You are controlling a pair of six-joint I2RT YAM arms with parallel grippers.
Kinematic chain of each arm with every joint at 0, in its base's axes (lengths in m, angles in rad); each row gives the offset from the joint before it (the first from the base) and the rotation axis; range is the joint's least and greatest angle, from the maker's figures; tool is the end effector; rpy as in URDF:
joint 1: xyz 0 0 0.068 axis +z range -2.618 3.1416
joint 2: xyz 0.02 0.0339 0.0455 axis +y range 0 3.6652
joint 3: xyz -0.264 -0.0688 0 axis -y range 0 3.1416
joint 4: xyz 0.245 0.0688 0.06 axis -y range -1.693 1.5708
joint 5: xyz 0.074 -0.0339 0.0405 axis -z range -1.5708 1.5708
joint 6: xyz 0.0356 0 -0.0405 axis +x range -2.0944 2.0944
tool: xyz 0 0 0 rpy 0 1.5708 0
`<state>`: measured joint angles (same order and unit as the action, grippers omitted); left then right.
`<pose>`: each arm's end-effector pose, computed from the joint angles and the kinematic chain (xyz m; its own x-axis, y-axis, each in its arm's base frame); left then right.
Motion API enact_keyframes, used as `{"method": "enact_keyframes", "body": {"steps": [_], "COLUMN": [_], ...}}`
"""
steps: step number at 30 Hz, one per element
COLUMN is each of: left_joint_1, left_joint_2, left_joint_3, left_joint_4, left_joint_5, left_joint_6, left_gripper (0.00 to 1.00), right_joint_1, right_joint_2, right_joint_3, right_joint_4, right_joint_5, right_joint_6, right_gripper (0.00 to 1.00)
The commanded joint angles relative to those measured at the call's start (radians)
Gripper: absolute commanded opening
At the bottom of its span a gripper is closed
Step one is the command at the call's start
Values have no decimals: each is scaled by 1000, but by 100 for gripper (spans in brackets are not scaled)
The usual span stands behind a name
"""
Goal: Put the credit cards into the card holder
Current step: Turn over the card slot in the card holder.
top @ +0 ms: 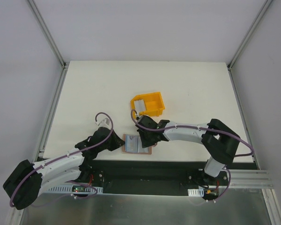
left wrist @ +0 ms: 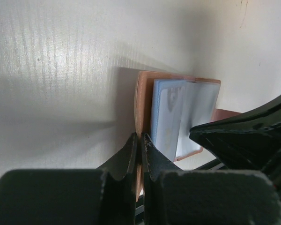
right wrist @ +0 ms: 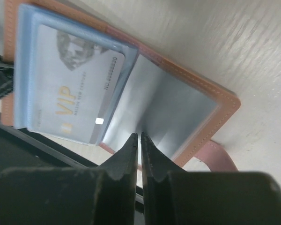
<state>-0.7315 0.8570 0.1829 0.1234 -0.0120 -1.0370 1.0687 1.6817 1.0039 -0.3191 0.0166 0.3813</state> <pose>0.1264 -0.1128 0.1497 -0.7666 -0.4686 -0.4390 0.0007 0.6830 -0.7304 0.1628 0.2953 0.1769 -0.6997 -0.5013 -0.5091 -0.6591 0.7279 0.1891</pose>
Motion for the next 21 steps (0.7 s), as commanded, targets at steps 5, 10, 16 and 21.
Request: {"method": "enact_keyframes", "body": {"steps": [5, 10, 16, 21], "left_joint_1": [1, 1, 1, 1], "left_joint_2": [-18, -47, -52, -55], "left_joint_3": [29, 29, 49, 66], "left_joint_4": [-10, -19, -19, -21], "left_joint_5": [-8, -5, 10, 10], "left_joint_6": [9, 11, 29, 29], "left_gripper": [0, 0, 0, 0], "right_joint_1": [-21, -55, -56, -59], "right_joint_2": [46, 13, -88, -108], "right_joint_3": [-19, -42, -42, -34], "right_joint_4": [-132, -115, 69, 143], "right_joint_5": [81, 60, -110, -142], "right_joint_6": [25, 16, 34, 67], "right_gripper": [4, 4, 20, 25]}}
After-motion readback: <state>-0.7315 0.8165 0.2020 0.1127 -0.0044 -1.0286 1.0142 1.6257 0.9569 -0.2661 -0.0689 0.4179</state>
